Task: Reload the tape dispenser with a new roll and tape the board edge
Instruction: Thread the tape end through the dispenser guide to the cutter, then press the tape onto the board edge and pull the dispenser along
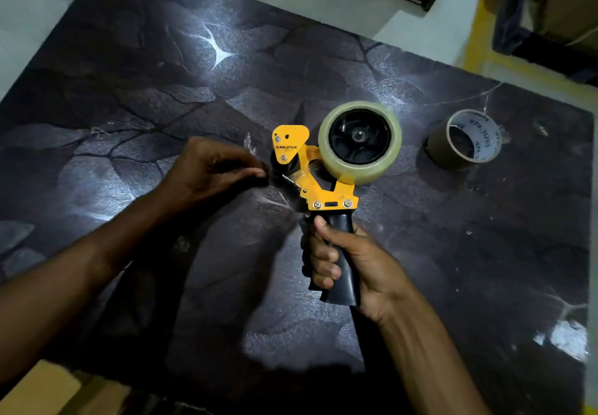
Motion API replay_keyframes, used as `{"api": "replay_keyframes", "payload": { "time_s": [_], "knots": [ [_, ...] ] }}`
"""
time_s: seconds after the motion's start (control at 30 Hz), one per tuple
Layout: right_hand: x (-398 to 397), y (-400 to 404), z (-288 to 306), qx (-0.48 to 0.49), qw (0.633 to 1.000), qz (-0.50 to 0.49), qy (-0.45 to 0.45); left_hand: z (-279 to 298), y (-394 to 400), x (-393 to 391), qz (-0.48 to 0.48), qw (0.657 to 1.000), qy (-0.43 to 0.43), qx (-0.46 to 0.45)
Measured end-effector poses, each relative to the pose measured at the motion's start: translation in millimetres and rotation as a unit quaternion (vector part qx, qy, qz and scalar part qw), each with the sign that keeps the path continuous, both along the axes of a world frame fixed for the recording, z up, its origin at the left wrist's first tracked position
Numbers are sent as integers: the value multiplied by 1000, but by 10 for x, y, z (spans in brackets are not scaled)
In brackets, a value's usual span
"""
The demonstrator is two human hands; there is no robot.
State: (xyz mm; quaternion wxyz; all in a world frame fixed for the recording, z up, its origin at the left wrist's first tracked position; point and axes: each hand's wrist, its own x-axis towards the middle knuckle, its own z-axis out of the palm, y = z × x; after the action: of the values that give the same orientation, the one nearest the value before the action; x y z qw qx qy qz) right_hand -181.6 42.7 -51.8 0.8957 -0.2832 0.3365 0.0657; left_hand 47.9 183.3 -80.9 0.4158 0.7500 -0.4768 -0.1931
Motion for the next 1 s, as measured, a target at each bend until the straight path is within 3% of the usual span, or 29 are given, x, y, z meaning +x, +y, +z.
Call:
{"api": "replay_keyframes", "payload": {
  "time_s": [0.17, 0.27, 0.33, 0.57, 0.8, 1.0],
  "knots": [
    [-55, -54, 78, -40, 998, -45, 35, -157, 72, 239, 66, 996, 55, -36],
    [-55, -43, 109, -85, 994, -47, 57, -74, 76, 340, -63, 995, -78, -16],
    [-35, -18, 111, -98, 993, -37, 48, -58, 70, 357, -108, 987, -114, 22],
    [-70, 7, 153, -134, 989, -1, 56, -51, 201, 333, -98, 948, -275, 126],
    [-145, 93, 199, -199, 974, 47, 92, 5, 314, -53, 18, 962, -222, 158],
    [-148, 83, 206, -193, 977, 62, 66, -70, 156, -361, 148, 964, -192, 107]
  ]
}}
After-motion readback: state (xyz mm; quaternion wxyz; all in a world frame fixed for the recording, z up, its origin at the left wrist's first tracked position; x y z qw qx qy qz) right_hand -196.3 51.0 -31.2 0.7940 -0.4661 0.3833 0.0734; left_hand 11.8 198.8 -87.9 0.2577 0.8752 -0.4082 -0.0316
